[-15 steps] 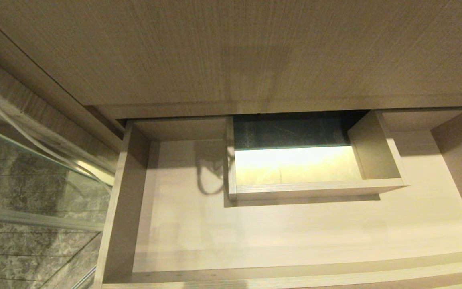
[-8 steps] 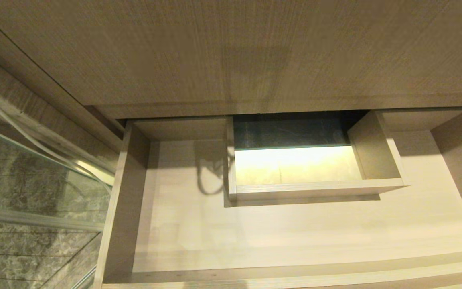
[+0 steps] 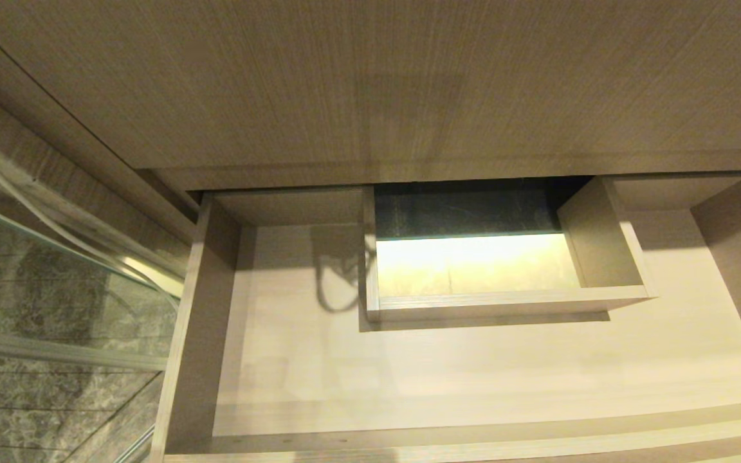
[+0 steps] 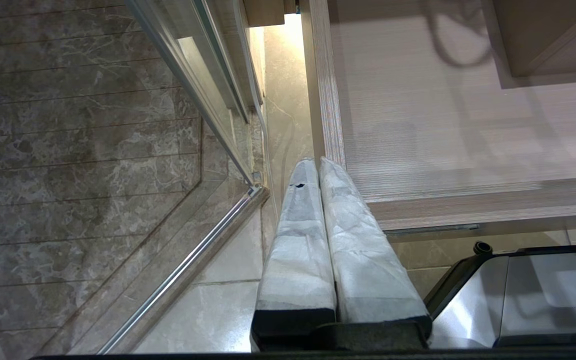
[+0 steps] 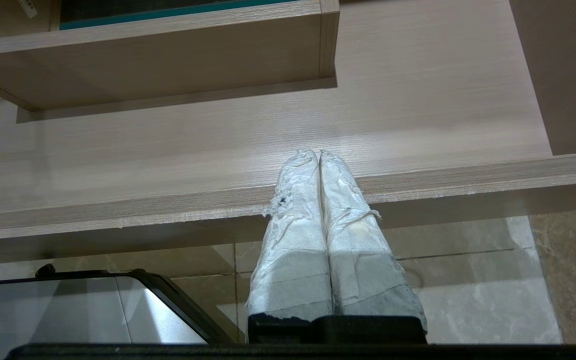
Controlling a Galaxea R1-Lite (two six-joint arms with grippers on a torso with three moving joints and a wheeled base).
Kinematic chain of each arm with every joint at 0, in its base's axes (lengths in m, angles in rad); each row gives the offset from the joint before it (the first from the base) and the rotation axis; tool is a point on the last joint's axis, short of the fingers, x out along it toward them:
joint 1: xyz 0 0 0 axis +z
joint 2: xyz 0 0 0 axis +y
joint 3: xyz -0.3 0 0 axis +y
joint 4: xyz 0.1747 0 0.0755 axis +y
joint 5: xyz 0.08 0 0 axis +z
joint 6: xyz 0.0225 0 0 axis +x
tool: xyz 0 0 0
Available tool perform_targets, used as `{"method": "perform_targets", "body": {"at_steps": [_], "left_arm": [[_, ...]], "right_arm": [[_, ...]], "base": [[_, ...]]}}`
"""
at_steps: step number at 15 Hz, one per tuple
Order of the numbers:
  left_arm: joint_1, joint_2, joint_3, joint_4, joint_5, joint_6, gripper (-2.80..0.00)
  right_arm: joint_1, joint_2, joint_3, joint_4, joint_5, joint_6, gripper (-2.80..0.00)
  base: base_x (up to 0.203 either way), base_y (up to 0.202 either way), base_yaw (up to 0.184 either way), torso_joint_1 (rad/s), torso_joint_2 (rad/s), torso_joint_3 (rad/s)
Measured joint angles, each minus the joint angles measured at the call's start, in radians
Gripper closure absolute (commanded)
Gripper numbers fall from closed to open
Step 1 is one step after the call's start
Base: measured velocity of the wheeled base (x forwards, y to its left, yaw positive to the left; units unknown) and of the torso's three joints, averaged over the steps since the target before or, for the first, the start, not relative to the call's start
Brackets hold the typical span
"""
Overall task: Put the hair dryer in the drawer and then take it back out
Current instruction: Pick up the hairdryer
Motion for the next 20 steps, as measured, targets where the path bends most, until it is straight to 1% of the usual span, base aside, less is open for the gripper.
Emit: {"method": "perform_targets", "body": {"at_steps": [20], "left_arm": [[0.000,0.000,0.001,-0.001,0.001,-0.001,0.00]], "right_arm": [[0.000,0.000,0.000,0.000,0.002,-0.003,0.00]], "base": [[0.000,0.000,0.000,0.000,0.00,0.000]]}}
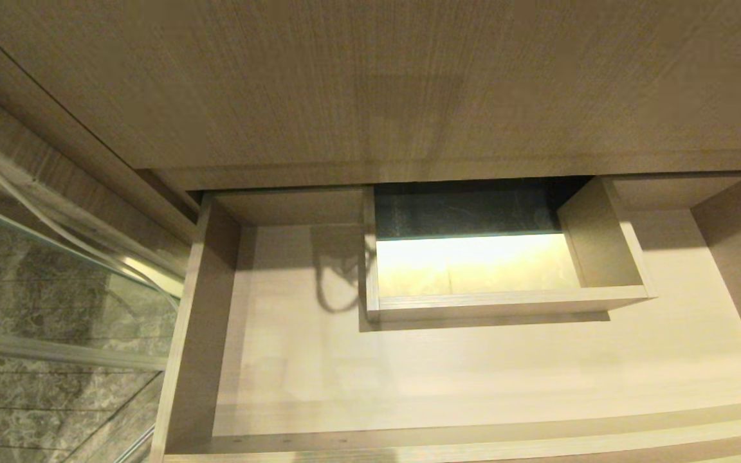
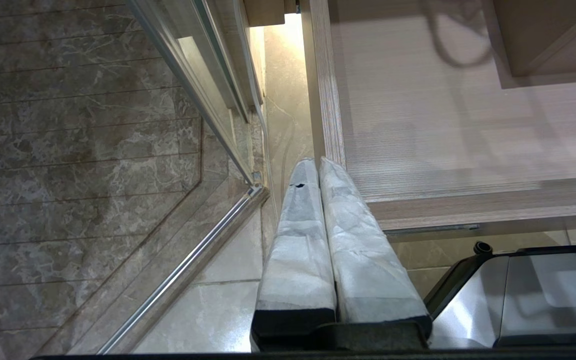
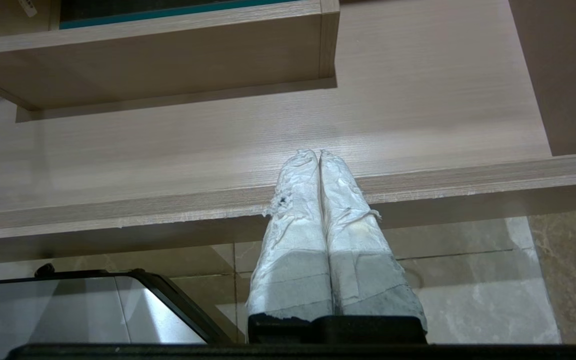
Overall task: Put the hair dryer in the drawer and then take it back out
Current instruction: Pick up the hairdryer
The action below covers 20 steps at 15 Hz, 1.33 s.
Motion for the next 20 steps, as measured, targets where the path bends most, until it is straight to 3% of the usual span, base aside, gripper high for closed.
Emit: {"method": "perform_targets", "body": {"at_steps": [11,20], "left_arm": [[0.000,0.000,0.000,0.000,0.000,-0.001,0.00],[0.000,0.000,0.000,0.000,0.000,-0.002,0.00]], "right_arm": [[0.000,0.000,0.000,0.000,-0.002,0.000,0.00],[0.000,0.000,0.000,0.000,-0.002,0.000,0.00]], "base": [[0.000,0.000,0.000,0.023,-0.02,-0.012],[0.000,0.000,0.000,0.195,-0.48,-0.217]]}}
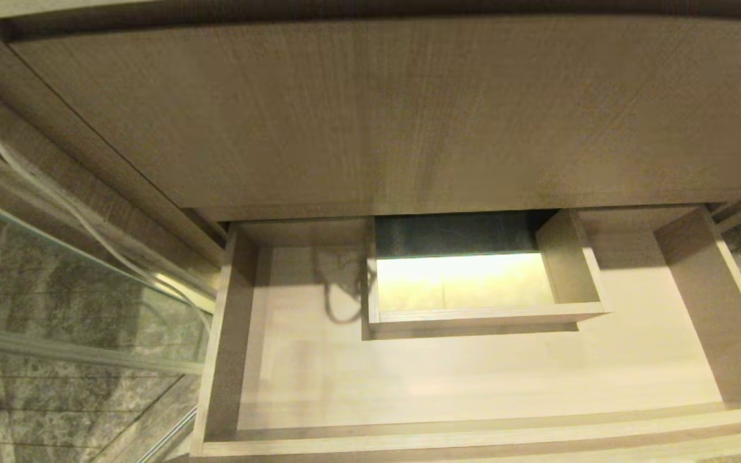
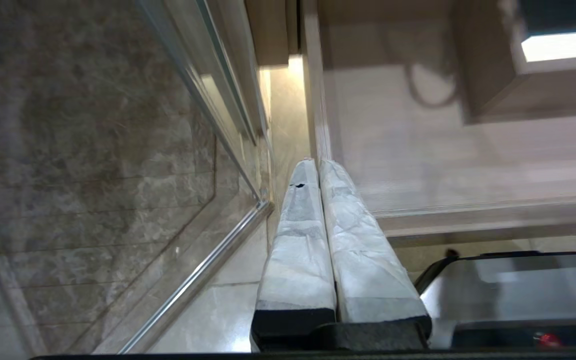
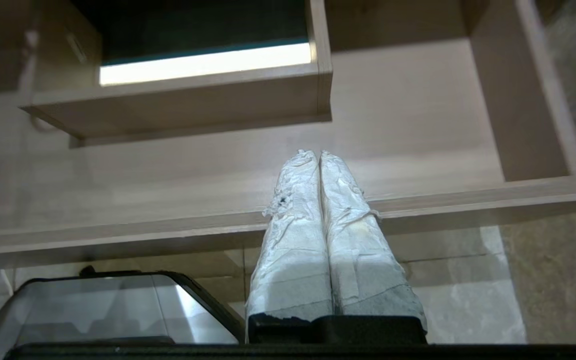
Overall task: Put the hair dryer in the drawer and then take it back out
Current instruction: Pick up the hairdryer
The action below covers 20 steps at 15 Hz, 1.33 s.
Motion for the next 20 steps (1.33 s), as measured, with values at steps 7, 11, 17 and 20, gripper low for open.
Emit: {"method": "perform_targets", "body": {"at_steps": [7,11,17,20], "left_arm": [[0.000,0.000,0.000,0.000,0.001,0.000,0.00],[0.000,0.000,0.000,0.000,0.000,0.000,0.00],[0.000,0.000,0.000,0.000,0.001,0.000,0.00],[0.000,0.000,0.000,0.000,0.001,-0.001,0.00]], "right_arm": [[0.000,0.000,0.000,0.000,0.000,0.000,0.00],[0.000,0.000,0.000,0.000,0.000,0.001,0.00],[0.000,0.000,0.000,0.000,0.000,0.001,0.00],[0.000,0.000,0.000,-0.001,0.000,0.002,0.00]], "base": [[0.000,0.000,0.000,0.326,-0.50,-0.234],[0.000,0.000,0.000,0.287,-0.52,-0.248],[0.000,0.000,0.000,0.293,-0.57,-0.275],[0.000,0.000,0.000,0.293,-0.58,-0.281]]}}
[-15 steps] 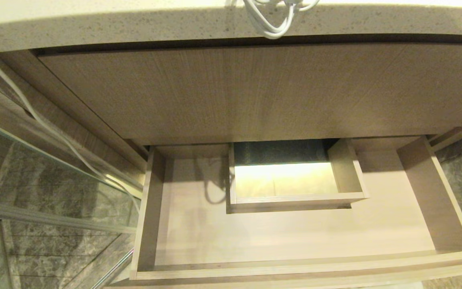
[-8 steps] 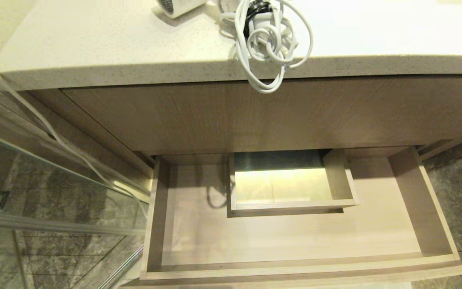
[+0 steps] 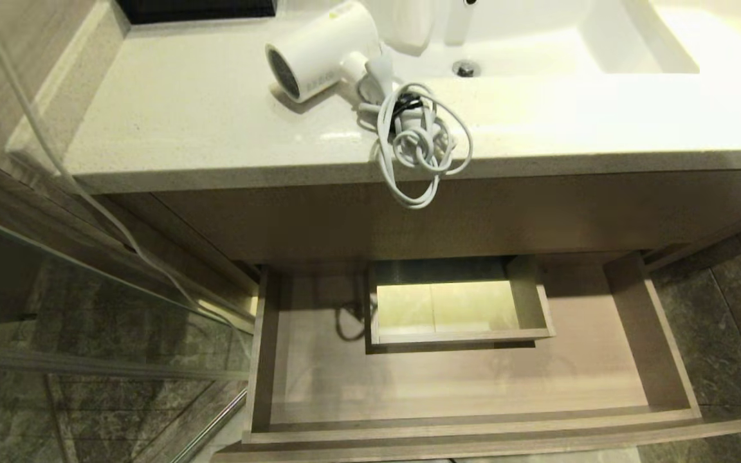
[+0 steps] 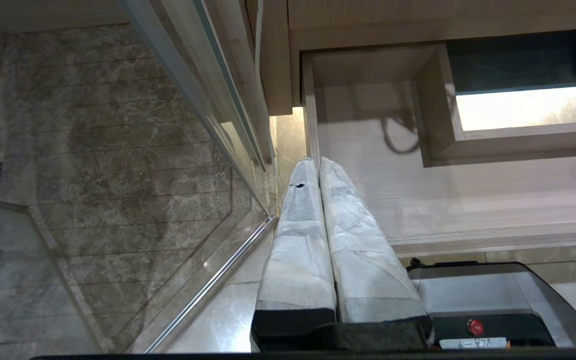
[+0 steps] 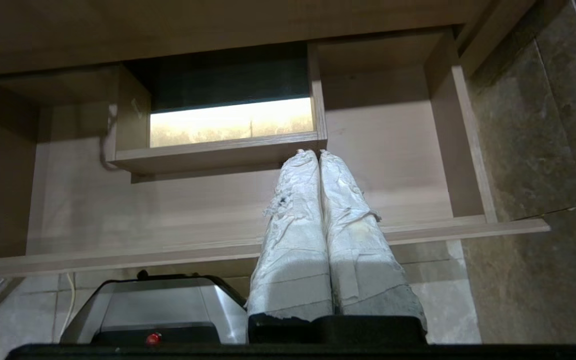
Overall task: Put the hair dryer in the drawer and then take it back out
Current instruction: Pick up the hairdryer
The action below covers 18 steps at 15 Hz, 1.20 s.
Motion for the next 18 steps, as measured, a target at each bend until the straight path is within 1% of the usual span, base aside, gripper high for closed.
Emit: {"method": "perform_targets", "body": {"at_steps": [6,12,14,18], "left_arm": [[0.000,0.000,0.000,0.001,0.001,-0.001,0.00],[0.000,0.000,0.000,-0.002,-0.001,0.004,0.00],[0.000,0.000,0.000,-0.004,-0.001,-0.012,0.00],[0.000,0.000,0.000,-0.004,-0.001,-0.014,0.00]], "right_arm": [[0.000,0.000,0.000,0.002,0.000,0.002,0.00],[0.000,0.000,0.000,0.002,0.000,0.001,0.00],[0.000,0.000,0.000,0.002,0.000,0.002,0.00],[0.000,0.000,0.000,0.003,-0.001,0.002,0.00]], "base": [[0.000,0.000,0.000,0.199,-0.38,-0.188],[0.000,0.000,0.000,0.011,-0.02,-0.010],[0.000,0.000,0.000,0.000,0.00,0.000],[0.000,0.000,0.000,0.000,0.00,0.000]]}}
